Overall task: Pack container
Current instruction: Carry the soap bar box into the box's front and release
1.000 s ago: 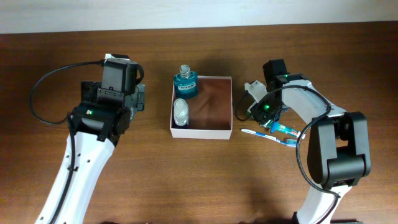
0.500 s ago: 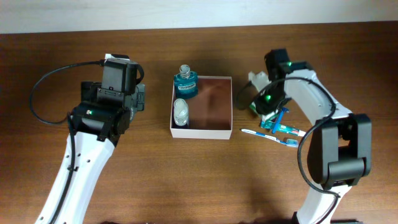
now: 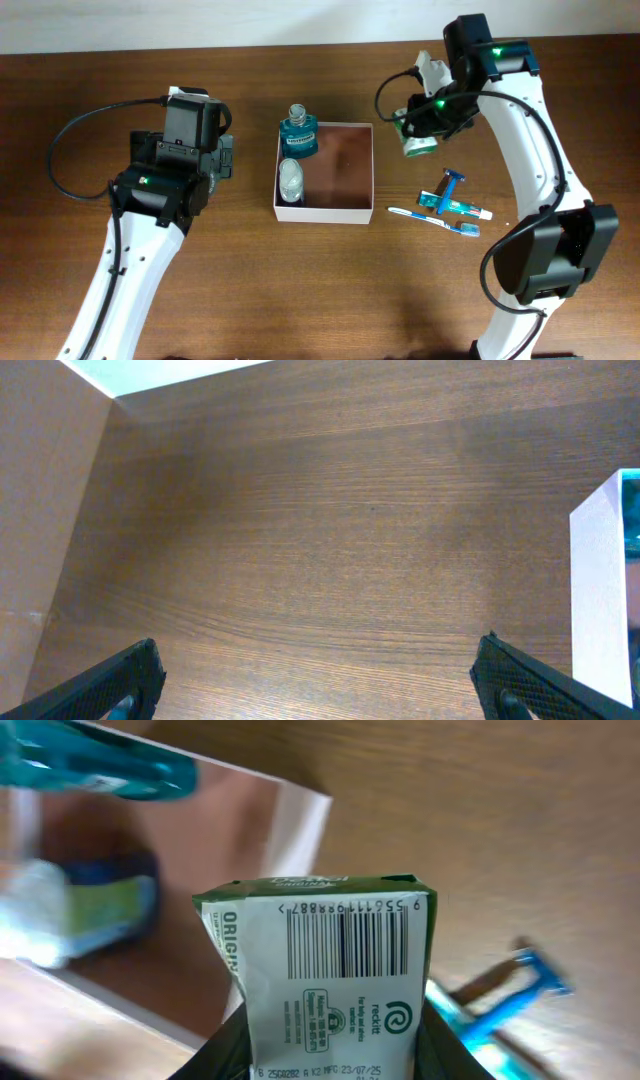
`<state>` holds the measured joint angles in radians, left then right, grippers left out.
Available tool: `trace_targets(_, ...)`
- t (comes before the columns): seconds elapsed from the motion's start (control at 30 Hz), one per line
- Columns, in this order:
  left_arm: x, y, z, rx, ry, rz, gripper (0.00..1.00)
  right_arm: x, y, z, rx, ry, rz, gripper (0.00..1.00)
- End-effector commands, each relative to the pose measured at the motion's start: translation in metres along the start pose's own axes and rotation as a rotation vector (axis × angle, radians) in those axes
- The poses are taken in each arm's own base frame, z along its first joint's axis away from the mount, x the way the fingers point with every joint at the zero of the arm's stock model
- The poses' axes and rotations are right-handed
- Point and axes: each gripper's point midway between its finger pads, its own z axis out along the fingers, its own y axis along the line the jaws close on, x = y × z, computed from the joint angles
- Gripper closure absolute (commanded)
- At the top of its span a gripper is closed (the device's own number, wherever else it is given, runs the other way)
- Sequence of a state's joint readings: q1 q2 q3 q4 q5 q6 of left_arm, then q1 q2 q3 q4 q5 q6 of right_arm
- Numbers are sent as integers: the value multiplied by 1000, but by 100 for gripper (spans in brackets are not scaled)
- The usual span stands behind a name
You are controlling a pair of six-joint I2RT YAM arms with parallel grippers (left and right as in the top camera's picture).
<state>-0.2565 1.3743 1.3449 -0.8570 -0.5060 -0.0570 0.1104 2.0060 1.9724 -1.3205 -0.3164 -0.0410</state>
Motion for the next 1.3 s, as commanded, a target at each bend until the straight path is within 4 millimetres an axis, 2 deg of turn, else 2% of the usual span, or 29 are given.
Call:
trace_targets(0.0, -5, 5, -3, -14, -14, -11, 1, -1, 43, 1, -113, 3, 67, 71)
trace_targets(0.17, -5, 5, -3, -15, -14, -12, 1, 1, 80, 13, -107, 10, 23, 71)
trace_targets(0.37, -5, 5, -3, -14, -14, -11, 1, 10, 109, 30, 0, 14, 38, 71)
trace_targets(0.57, -5, 5, -3, -15, -14, -12, 1, 22, 113, 53, 83, 28, 76, 71)
trace_targets(0.87, -5, 5, -3, -14, -14, -11, 1, 37, 115, 102, 61, 38, 78, 73)
trace_targets(1.0, -5, 5, -3, -15, -14, -12, 1, 36, 119, 109, 51, 23, 61, 72)
trace_targets(1.03, -5, 5, -3, -15, -14, -12, 1, 36, 120, 110, 50, 20, 60, 69)
trace_targets(1.1, -5, 5, -3, -15, -14, -12, 1, 34, 121, 110, 46, 14, 58, 49)
trace_targets(1.17, -5, 5, -3, -15, -14, -12, 0, 34, 121, 110, 42, 15, 46, 41)
trace_targets(1.23, -5, 5, -3, -14, -14, -11, 1, 35, 120, 106, 40, 22, 14, 24)
trace_targets(1.27, -5, 5, -3, -15, -14, -12, 1, 36, 116, 101, 48, 25, 12, 12)
